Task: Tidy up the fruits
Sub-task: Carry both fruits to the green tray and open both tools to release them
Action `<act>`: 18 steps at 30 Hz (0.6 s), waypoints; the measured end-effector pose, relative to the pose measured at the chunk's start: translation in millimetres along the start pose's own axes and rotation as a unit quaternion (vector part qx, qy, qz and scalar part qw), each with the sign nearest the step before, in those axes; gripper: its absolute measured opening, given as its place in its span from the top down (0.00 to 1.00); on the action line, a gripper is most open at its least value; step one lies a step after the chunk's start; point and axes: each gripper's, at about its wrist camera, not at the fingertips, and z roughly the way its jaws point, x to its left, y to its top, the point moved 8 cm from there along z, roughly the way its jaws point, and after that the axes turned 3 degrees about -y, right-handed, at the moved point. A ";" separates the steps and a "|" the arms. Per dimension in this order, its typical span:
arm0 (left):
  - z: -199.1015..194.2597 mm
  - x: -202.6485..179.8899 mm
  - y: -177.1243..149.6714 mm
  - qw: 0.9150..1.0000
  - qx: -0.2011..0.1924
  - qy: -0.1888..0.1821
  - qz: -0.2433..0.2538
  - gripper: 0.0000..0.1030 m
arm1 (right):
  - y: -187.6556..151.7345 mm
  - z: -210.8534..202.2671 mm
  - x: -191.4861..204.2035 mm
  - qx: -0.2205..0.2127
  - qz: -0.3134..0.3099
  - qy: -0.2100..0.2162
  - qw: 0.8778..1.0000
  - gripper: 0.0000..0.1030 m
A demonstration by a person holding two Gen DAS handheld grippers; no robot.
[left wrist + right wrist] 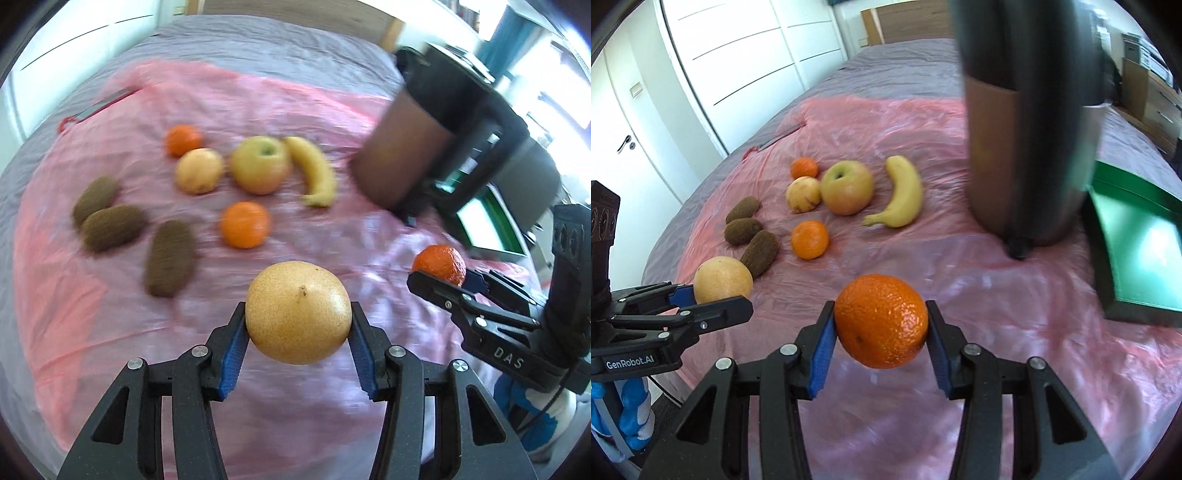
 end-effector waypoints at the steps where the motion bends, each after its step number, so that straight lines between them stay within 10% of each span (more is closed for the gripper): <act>1: 1.0 -11.6 1.9 1.000 0.003 -0.009 0.007 0.56 | -0.1 -5.6 -7.9 -0.003 0.005 -0.004 1.000 0.26; 18: 56.4 -211.2 33.5 0.984 0.025 -0.089 0.155 0.56 | 16.5 -86.6 -224.3 -0.067 0.092 -0.139 0.984 0.26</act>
